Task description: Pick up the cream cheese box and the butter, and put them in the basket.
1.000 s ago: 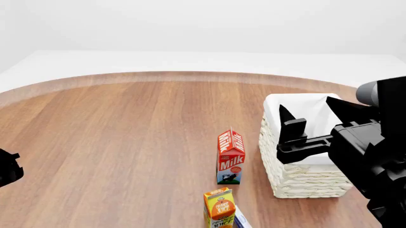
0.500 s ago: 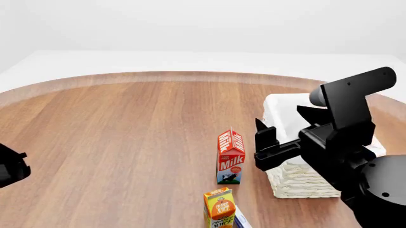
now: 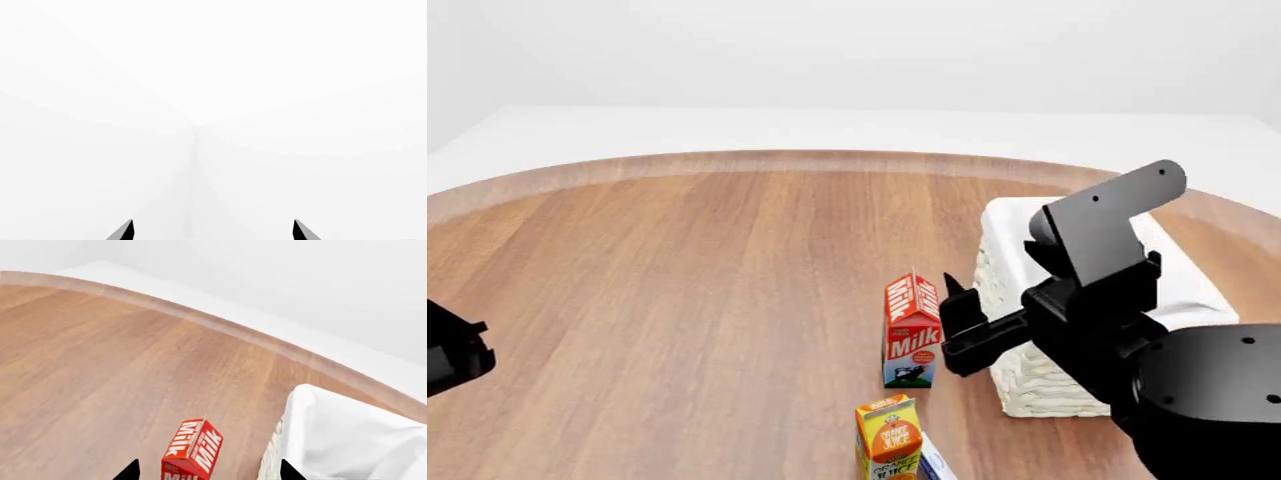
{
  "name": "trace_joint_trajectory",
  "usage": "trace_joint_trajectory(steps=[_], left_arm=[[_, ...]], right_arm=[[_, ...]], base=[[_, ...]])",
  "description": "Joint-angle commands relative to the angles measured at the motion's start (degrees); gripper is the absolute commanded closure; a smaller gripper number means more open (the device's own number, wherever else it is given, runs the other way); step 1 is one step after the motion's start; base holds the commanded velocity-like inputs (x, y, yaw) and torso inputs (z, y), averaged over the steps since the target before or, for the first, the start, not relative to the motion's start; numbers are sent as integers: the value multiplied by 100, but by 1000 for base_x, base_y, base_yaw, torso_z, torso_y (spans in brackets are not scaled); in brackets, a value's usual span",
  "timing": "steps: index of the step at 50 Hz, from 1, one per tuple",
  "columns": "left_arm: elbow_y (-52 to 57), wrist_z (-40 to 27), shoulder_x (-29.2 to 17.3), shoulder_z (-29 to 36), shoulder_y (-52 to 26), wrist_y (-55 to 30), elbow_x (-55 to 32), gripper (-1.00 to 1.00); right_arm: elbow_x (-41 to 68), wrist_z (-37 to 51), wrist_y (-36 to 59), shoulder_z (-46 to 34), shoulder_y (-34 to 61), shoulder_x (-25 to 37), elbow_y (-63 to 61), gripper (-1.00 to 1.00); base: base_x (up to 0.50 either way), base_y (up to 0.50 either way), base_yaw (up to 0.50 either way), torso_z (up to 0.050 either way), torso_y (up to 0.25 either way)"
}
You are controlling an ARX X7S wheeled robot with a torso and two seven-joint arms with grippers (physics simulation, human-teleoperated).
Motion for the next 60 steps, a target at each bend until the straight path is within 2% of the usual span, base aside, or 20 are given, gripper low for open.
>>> trace_joint_trajectory(steps=[1,33,60], left_arm=[[-48,70,73,-117,16,41,62,-100],[-89,5,15,-73,39,67,47,-100],[-77,-40,-43,-31,42,14,39,-100]], right_arm=[[-600,-452,71,-195,-51,-192,66,-100],[-1957,-1266,-247,-949,-909,-84,217,-100],[-2629,-1605,-565,-1456,-1519,69,288,-100]], base=[[0,0,0,0,0],[0,0,0,0,0],[0,0,0,0,0]])
